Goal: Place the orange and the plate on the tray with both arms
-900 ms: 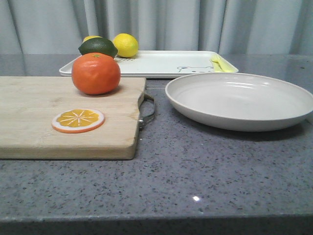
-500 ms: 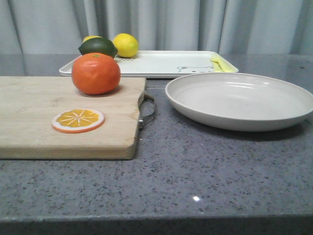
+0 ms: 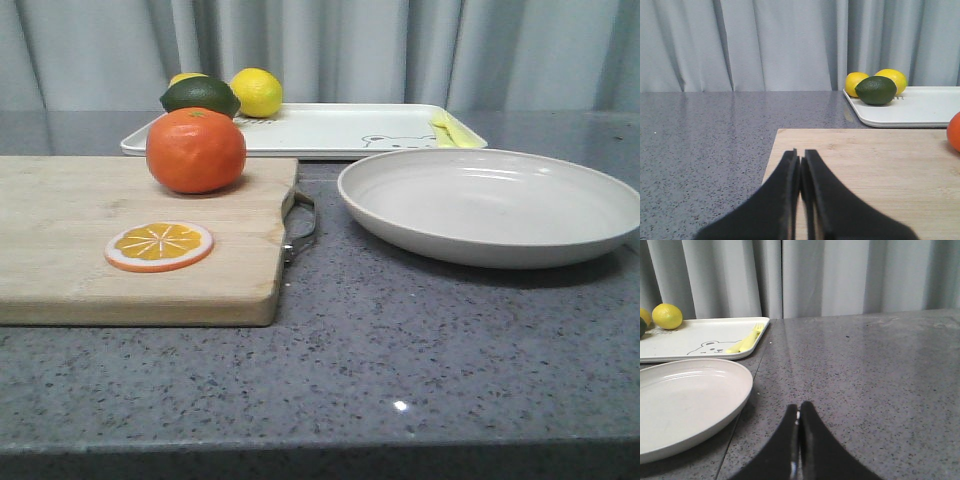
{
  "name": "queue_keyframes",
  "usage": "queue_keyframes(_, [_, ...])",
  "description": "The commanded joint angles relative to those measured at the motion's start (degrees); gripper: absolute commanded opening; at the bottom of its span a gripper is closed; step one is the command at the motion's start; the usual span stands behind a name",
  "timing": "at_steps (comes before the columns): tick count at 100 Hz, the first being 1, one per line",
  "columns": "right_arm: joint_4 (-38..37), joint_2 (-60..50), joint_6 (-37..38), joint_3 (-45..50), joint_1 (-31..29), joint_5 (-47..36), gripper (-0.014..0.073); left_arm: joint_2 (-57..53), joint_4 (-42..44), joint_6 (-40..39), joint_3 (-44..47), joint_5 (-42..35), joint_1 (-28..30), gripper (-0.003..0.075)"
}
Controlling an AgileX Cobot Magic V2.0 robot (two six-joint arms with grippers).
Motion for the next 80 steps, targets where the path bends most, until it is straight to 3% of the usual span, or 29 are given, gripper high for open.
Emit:
queue_keyframes(1, [-0.67,-1.23,-0.12,-0.01,-0.26,-4.8,-0.0066,-1.74,-0.52,-0.26,1.27,-5.1,-0.08,-0.0019])
queue_keyframes(47, [-0.67,-0.13,-0.12,-2.04,-0.21,-2.38,-0.0057,-0.57,-5.81,-0.66,-1.69,-5.43,-0.08,-0.0019])
queue_keyframes(80, [-0.67,12.79,-0.12,-11.36,-0.21,1.94,-0.0058,13.79,-5.27,-0.55,-11.07,-6.06,-0.08,-0.0019])
